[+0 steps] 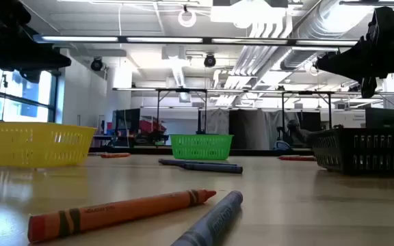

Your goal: Sort crayons

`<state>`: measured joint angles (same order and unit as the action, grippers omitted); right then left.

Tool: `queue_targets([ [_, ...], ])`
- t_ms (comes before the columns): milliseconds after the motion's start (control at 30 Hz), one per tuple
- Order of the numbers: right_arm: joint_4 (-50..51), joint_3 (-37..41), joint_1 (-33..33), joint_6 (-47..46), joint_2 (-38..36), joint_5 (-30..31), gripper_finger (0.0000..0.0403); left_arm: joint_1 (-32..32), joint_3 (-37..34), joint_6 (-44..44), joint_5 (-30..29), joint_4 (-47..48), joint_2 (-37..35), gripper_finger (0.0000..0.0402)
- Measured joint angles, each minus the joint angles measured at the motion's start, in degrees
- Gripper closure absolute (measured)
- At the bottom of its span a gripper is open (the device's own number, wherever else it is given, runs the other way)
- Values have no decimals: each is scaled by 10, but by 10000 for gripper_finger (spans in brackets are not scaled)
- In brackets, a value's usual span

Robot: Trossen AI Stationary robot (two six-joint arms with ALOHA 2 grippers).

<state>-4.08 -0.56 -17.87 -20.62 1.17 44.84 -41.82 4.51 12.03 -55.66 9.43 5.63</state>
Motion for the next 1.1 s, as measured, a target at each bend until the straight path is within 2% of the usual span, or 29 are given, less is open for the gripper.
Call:
queue_targets([
  [367, 0, 0, 0, -3, 0, 0, 403, 0, 0, -2, 0, 0, 0, 398],
  [533, 0, 0, 0, -3, 0, 0, 403, 0, 0, -53, 0, -2, 0, 398],
  [700, 0, 0, 0, -4, 0, 0, 403, 0, 0, -63, 1, -14, 0, 398],
  [967, -34, 0, 0, -5, 0, 0, 403, 0, 0, -169, -2, -144, 0, 398],
  [1100, -72, 0, 0, 0, 1, -33, 403, 0, 0, -220, -2, -235, 0, 398],
])
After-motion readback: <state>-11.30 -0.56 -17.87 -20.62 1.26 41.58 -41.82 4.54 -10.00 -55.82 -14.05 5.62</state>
